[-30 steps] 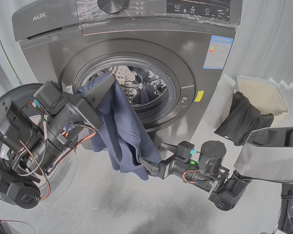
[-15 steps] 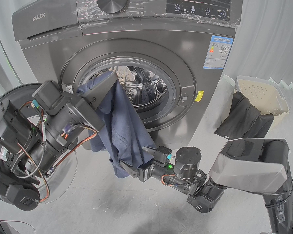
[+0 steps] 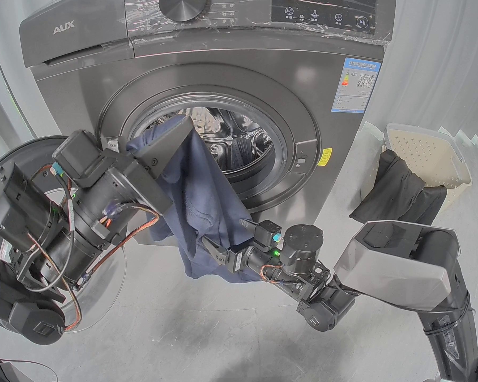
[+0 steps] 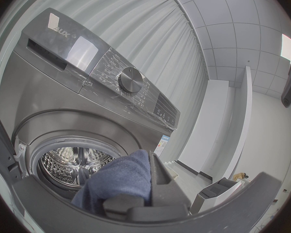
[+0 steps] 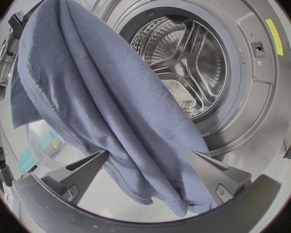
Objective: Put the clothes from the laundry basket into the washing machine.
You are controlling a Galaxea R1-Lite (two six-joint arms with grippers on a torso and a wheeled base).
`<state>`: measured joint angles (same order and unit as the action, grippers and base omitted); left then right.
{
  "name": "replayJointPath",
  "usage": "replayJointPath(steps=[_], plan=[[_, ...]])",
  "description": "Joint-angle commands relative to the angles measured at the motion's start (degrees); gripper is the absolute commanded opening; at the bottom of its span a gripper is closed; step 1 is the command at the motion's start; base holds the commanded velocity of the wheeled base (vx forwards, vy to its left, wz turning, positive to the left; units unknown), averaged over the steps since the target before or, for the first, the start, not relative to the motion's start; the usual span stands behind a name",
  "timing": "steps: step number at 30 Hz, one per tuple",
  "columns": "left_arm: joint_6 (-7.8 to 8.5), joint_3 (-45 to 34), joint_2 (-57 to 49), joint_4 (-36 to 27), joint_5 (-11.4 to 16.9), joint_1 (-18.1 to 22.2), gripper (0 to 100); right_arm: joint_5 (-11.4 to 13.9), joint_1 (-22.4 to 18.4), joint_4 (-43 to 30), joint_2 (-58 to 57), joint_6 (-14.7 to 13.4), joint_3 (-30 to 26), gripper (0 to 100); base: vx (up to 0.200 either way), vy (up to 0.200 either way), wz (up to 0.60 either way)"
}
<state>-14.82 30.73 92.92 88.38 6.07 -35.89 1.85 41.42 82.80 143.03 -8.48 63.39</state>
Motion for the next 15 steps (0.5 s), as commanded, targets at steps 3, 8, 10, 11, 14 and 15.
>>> replayJointPath(steps=[3,8,10,11,14,15], plan=[[0.06,-0.1,0.0,0.0,0.1,-0.1,0,-0.3,-0.6,-1.2,1.6,0.0,2.7,100,0.000,0.000,0.00],[-0.03,0.1,-1.2,0.0,0.3,-0.4,0,-0.1,-0.4,-1.2,5.3,0.4,6.7,100,0.000,0.000,0.00],[-0.12,0.1,-1.5,0.0,0.4,-0.4,0,0.0,0.0,-1.0,7.6,0.3,8.6,100,0.000,0.000,0.00],[-0.12,0.2,-1.5,0.0,0.4,-0.4,0,0.0,0.1,-0.8,8.6,0.3,10.0,100,0.000,0.000,0.00],[-0.29,0.1,-1.5,0.0,0.4,-0.4,0,-0.1,0.1,-0.7,9.8,0.2,13.3,100,0.000,0.000,0.00],[-0.29,0.0,-1.4,0.0,0.4,-0.4,0,-0.1,0.1,-0.7,9.8,0.2,14.0,0,0.000,0.000,0.00]])
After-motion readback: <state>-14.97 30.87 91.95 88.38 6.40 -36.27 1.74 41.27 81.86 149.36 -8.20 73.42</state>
